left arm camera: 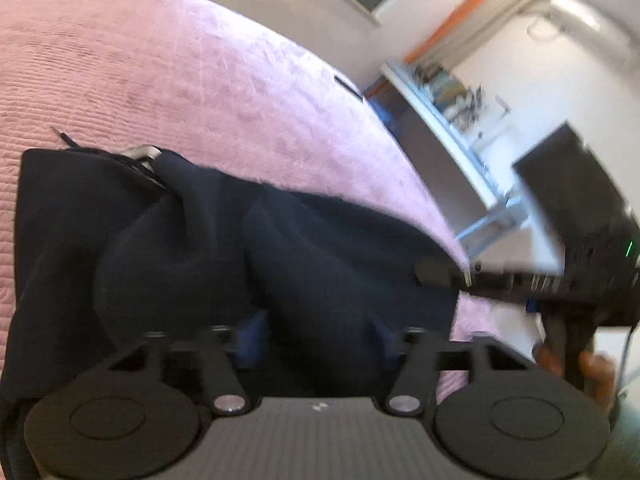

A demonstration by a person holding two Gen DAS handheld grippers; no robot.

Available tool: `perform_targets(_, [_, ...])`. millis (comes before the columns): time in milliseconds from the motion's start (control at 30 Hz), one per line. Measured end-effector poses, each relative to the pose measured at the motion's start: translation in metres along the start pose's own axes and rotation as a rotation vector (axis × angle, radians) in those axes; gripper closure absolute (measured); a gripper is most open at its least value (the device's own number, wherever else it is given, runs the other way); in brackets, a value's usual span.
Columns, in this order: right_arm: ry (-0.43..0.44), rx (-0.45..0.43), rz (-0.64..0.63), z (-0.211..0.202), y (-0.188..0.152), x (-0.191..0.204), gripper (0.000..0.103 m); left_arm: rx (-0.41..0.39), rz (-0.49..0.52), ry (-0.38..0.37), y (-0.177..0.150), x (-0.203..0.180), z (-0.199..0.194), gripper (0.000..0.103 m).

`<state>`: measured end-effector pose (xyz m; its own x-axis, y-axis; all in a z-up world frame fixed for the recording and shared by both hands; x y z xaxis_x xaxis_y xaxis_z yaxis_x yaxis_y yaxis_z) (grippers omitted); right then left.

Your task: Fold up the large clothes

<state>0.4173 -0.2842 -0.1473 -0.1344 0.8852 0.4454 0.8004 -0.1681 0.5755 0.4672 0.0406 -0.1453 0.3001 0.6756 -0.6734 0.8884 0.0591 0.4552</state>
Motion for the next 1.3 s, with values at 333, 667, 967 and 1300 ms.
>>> perform_targets(333, [-0.185, 0.214, 0.141, 0.009, -0.057, -0.075, 0.083, -0.096, -0.036, 0.221, 0.007, 0.012, 0.007, 0.033])
perform_targets(667, [-0.157, 0.148, 0.039, 0.023, -0.026, -0.034, 0.036, 0.038, 0.058, 0.294, 0.011, -0.003, 0.067, 0.098])
perform_targets(967, [-0.156, 0.156, 0.013, 0.035, -0.036, -0.026, 0.036, -0.102, -0.29, 0.036, 0.005, 0.088, -0.011, 0.094])
perform_targets(1300, [-0.202, -0.032, -0.19, 0.021, -0.001, 0.025, 0.036, -0.168, -0.218, 0.074, -0.009, 0.057, -0.05, 0.058])
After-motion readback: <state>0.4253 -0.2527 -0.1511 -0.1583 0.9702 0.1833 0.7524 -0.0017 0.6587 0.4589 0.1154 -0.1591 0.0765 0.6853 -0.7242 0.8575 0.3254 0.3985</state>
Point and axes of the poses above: each gripper's, at about its wrist camera, not at the fingertips, and z roughly the way its jaws point, x to its left, y to its top, the point moved 1 cm from there along z, roughly the way its jaws point, and after that the axes turned 7 degrees about -z, right-handed, at the moved point
